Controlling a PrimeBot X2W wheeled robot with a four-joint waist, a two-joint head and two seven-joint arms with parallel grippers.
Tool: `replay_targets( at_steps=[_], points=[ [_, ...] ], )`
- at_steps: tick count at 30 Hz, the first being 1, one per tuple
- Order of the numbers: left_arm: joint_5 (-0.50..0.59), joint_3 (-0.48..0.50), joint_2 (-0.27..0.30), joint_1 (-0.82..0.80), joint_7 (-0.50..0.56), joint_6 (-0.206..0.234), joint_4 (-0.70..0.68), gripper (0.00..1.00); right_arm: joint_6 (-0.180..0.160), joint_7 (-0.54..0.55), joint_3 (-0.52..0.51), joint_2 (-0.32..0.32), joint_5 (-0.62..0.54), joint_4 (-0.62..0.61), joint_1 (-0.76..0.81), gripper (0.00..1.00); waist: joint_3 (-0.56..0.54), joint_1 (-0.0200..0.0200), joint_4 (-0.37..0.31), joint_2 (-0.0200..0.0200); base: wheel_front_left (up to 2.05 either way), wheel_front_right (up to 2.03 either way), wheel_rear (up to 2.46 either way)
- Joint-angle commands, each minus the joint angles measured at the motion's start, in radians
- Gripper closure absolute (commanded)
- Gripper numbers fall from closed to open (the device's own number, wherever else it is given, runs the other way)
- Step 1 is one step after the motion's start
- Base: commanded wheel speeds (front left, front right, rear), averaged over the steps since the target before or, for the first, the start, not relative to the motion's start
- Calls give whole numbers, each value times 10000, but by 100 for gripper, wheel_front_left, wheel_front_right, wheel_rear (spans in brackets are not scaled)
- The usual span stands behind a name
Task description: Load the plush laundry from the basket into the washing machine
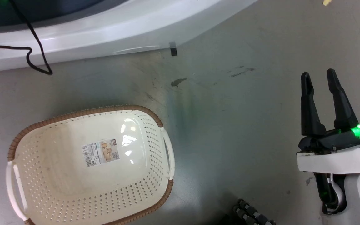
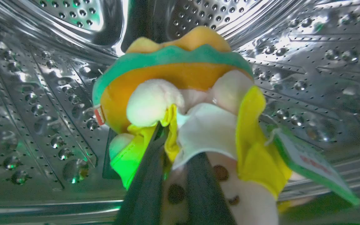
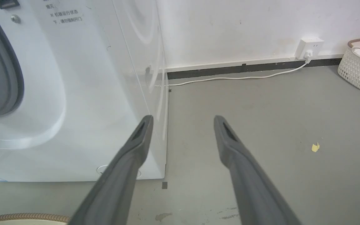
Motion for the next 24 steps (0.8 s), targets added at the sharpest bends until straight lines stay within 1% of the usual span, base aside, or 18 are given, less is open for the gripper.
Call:
replay_targets(
  at_steps=[1, 3, 4, 5, 7, 8, 9, 11, 12, 13, 14, 17, 20, 22, 24],
  points=[
    [33, -53, 61, -159, -329, 23, 437, 100, -9, -45, -63, -4, 136, -99, -208, 0, 4, -2, -33, 0, 0, 0, 0],
    [-79, -29, -9, -94, -424, -34, 691, 98, -9, -45, -138, -4, 85, -134, -194, 0, -135, -2, 34, 0, 0, 0, 0],
    [-113, -41, -62, -61, -486, -60, 795, 18, -9, -45, -205, -4, 49, -156, -177, 0, -212, -2, 98, 0, 0, 0, 0],
    [-126, -71, -117, -13, -590, -89, 882, 0, -9, -45, -265, -4, -8, -179, -162, 0, -307, -2, 171, 0, 0, 0, 0],
    [-155, -90, -183, 75, -748, -121, 965, 0, -9, -45, -305, -4, -88, -195, -147, 0, -453, -2, 253, 0, 0, 0, 0],
    [-229, -124, -344, 340, -1159, -200, 1111, 0, -9, -46, -364, -4, -281, -220, -92, 0, -808, -2, 435, 0, 0, 0, 0],
    [-229, -124, -344, 340, -1159, -200, 1111, 0, -9, -46, -364, -4, -281, -220, -92, 0, -808, -2, 435, 0, 0, 0, 0],
    [-269, -208, -500, 714, -1568, -317, 1265, 0, -9, -46, -431, -4, -502, -252, -20, 0, -1272, -2, 643, 0, 0, 0, 0],
    [-376, -184, -606, 941, -1794, -411, 1323, 0, -9, -46, -459, -4, -609, -268, 22, 0, -1533, -2, 737, 0, 0, 0, 0],
    [-596, -139, -834, 1477, -2351, -629, 1390, 0, -9, -46, -557, -4, -870, -316, 140, 0, -2150, -2, 1012, 0, 0, 0, 0],
    [-596, -139, -834, 1477, -2351, -629, 1390, 0, -9, -46, -557, -4, -870, -316, 140, 0, -2150, -2, 1012, 0, 0, 0, 0],
    [-812, -156, -1149, 2380, -3187, -896, 1364, 0, -9, -46, -629, -4, -1342, -421, 365, 0, -3084, -2, 1441, 0, 0, 0, 0],
    [-1096, -120, -1477, 3400, -3775, -1137, 1149, 0, -9, -46, -700, -4, -1686, -482, 694, 0, -3987, -2, 1880, 0, 0, 0, 0],
    [-1246, -81, -1698, 4098, -3993, -1146, 856, 0, -9, -46, -779, -4, -1891, -489, 955, 0, -4498, -2, 2218, 0, 0, 0, 0],
    [-1386, -45, -1986, 4840, -4116, -1064, 493, 0, -9, -46, -823, -7, -2078, -449, 1251, 0, -4959, -2, 2556, 0, 0, 0, 0]
  ],
)
